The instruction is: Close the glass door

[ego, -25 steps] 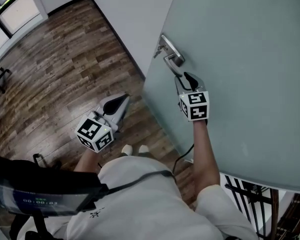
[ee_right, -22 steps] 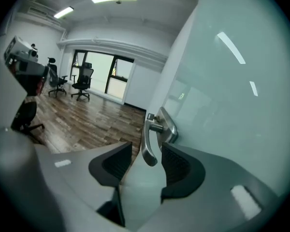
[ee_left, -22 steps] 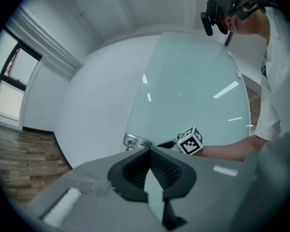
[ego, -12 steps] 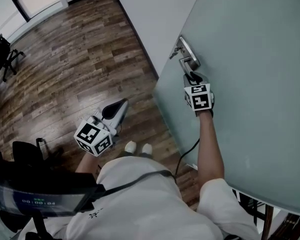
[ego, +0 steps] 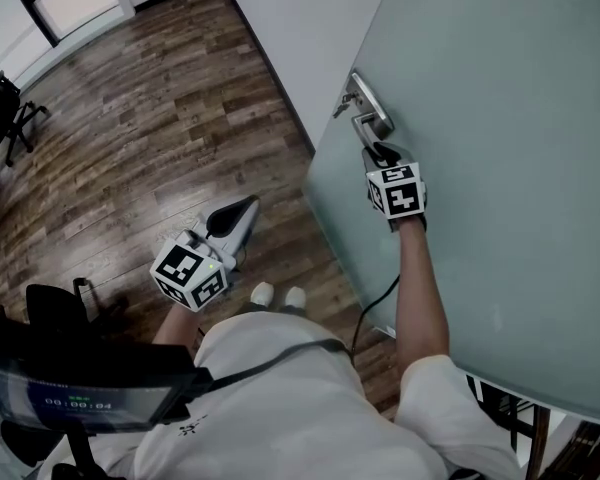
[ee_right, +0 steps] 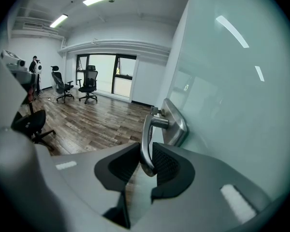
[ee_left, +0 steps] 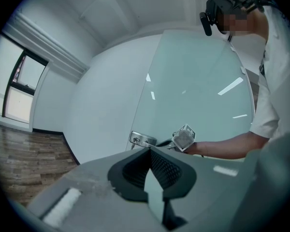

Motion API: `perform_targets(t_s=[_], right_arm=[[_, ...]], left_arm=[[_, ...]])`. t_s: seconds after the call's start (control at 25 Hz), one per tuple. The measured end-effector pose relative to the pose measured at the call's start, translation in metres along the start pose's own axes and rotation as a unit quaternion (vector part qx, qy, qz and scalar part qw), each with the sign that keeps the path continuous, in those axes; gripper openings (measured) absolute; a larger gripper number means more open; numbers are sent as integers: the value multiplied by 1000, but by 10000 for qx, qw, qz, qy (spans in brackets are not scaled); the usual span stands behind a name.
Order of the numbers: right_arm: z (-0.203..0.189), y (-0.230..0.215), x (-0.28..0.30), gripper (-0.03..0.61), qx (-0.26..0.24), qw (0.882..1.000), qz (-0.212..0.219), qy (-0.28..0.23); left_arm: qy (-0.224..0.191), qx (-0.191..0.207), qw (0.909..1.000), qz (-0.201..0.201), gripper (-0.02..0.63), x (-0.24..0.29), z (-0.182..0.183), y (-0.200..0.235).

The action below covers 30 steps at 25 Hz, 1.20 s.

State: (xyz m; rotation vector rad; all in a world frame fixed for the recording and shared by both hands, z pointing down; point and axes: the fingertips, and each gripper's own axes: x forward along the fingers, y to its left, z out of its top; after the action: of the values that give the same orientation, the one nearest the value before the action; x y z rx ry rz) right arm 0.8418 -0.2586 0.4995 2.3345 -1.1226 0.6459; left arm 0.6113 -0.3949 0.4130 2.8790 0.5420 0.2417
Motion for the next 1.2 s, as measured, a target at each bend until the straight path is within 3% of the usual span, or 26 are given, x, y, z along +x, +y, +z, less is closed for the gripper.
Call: perform_targets(t_s=[0.28, 0.84, 1.08, 1.2], right_arm=[[4, 24, -1, 91, -83, 9999, 89, -40], [11, 85, -21, 97, -306, 9987, 368, -191], [14, 111, -32, 98, -406, 9977, 474, -268], [-4, 135, -48, 98, -455, 9969, 514, -378]], left_arm=[[-24, 2, 10000, 5, 5, -9, -1, 7], [-42, -45, 9988, -491, 5, -26, -5, 4], [-91, -63, 9992, -394, 5, -37, 2, 0], [-145, 10, 9995, -265, 5, -51, -16, -21]])
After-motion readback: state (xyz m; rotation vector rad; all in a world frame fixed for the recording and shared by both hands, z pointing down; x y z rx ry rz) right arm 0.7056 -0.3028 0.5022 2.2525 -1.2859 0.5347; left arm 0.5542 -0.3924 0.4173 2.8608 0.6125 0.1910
